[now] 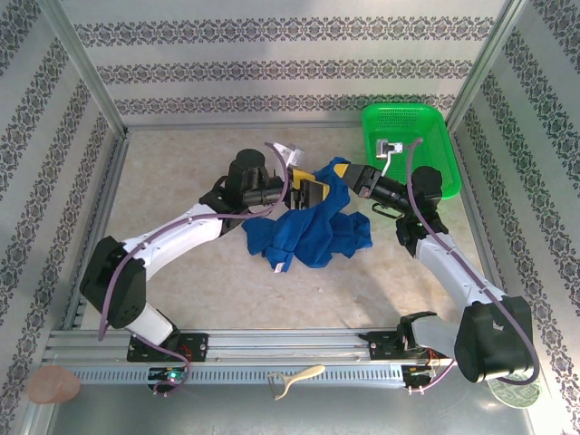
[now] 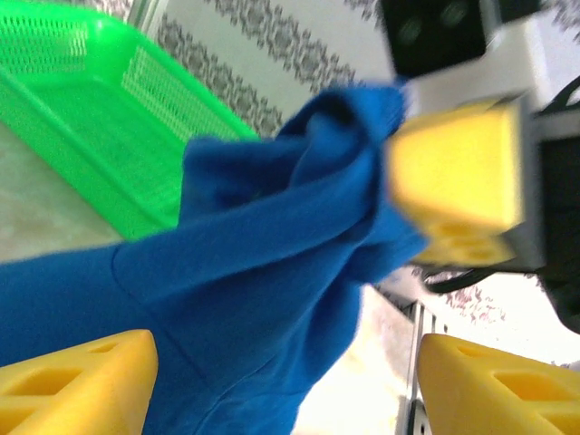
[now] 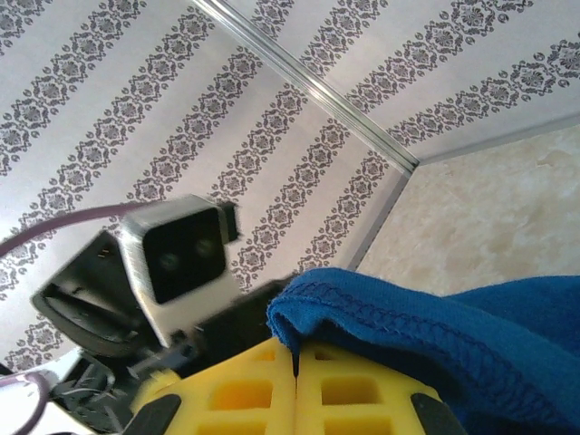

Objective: Fold the inside-out t-shirt

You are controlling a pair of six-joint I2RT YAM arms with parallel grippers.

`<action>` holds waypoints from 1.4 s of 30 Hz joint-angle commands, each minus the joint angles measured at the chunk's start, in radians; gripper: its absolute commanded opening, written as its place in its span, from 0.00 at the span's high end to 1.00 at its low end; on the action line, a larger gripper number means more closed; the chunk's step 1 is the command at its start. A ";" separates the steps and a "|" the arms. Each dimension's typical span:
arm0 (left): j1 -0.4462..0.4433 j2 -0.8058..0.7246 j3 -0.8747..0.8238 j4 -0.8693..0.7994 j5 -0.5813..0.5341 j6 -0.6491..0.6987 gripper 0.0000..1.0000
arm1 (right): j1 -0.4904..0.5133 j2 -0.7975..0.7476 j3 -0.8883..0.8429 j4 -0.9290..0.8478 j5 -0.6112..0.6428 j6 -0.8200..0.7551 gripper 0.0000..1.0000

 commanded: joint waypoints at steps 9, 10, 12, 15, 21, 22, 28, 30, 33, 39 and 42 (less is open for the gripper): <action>-0.036 0.103 0.077 0.068 0.021 0.023 0.99 | 0.027 -0.028 0.030 0.060 -0.026 0.031 1.00; -0.031 0.101 0.070 0.085 0.026 0.006 1.00 | 0.014 -0.028 0.027 0.061 -0.026 0.032 1.00; -0.010 0.087 0.040 0.131 0.071 -0.042 1.00 | -0.037 -0.033 0.019 0.055 -0.014 0.041 0.91; 0.025 0.029 -0.043 0.196 0.136 -0.112 1.00 | -0.148 -0.031 -0.006 -0.005 0.067 0.059 0.69; 0.041 -0.087 -0.133 0.171 0.208 -0.133 1.00 | -0.179 -0.056 -0.031 -0.079 0.101 0.007 0.60; 0.042 -0.099 -0.134 0.145 0.213 -0.124 1.00 | -0.168 -0.082 -0.036 -0.094 0.105 -0.012 0.60; 0.055 -0.115 -0.122 0.079 0.253 -0.103 1.00 | 0.012 -0.237 0.065 -0.545 0.237 -0.390 0.48; 0.058 -0.107 -0.112 0.075 0.267 -0.105 1.00 | 0.069 -0.242 0.105 -0.638 0.286 -0.491 0.41; 0.058 -0.092 -0.094 0.064 0.294 -0.108 1.00 | 0.122 -0.212 0.169 -0.709 0.323 -0.583 0.35; 0.058 -0.082 -0.075 0.032 0.320 -0.096 1.00 | 0.212 -0.060 0.354 -0.870 0.363 -0.754 0.30; 0.057 -0.083 -0.068 0.011 0.330 -0.084 1.00 | 0.253 0.030 0.449 -0.964 0.383 -0.841 0.29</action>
